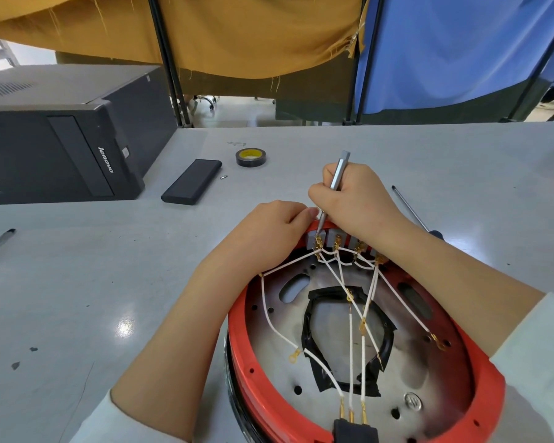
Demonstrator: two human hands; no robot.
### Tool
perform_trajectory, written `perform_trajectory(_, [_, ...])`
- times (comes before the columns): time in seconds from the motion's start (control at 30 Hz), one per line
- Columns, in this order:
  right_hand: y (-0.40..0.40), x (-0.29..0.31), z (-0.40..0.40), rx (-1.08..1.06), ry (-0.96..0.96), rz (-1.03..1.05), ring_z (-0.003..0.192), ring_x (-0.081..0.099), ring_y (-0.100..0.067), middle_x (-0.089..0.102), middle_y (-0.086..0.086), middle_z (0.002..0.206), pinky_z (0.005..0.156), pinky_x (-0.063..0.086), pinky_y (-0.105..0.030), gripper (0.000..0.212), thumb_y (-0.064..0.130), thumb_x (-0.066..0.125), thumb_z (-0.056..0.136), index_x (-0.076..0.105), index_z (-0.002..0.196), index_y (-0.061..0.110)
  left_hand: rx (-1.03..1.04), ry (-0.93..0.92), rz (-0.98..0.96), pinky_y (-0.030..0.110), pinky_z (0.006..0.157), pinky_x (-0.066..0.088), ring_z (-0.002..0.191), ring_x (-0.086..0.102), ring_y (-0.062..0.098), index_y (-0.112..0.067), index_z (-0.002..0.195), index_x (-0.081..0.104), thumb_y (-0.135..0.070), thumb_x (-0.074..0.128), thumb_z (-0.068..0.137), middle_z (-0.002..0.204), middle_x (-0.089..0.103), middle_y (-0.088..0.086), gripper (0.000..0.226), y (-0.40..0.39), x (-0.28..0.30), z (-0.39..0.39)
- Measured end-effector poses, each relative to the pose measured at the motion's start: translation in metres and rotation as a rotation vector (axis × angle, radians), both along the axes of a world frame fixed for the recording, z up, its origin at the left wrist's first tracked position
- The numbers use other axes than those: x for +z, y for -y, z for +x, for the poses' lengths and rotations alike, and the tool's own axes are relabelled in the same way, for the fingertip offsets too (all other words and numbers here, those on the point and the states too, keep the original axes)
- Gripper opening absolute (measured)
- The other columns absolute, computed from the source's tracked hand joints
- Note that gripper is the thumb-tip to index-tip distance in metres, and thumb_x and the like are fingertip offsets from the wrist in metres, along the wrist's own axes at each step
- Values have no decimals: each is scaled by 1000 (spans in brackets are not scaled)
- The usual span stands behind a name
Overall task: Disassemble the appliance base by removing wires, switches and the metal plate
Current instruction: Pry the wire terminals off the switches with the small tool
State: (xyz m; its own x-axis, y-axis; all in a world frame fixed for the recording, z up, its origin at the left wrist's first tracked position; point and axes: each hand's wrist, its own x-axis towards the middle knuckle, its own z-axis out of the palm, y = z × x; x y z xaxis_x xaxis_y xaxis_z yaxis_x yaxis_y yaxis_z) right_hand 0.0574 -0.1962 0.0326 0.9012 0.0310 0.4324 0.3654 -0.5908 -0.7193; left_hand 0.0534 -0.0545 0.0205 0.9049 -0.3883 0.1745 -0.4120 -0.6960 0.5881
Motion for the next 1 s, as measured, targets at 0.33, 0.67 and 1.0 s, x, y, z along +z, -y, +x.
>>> perform_trajectory(0.33, [-3,4,6,2,-123,-38,41,26,-9,25,2,49,41,25,-21,41,9,55,79,27,50,17,4,1,-11,14,51,34,54,41,8,-6,84,62,-36,35,99,57,46,-2,43,0,-1,1])
perform_trajectory(0.67, [3,-1,-8,18,68,87,38,34,-6,30,10,37,39,27,-11,40,5,53,80,29,51,18,-5,16,1,20,53,32,55,40,11,-1,85,59,-37,35,99,59,47,2,45,0,0,-1])
perform_trajectory(1.0, [2,0,-6,20,15,32,41,29,-7,25,5,47,40,26,-14,40,5,54,80,29,51,17,-6,18,3,19,54,33,56,41,11,-1,84,59,-36,35,99,62,50,5,45,0,0,-1])
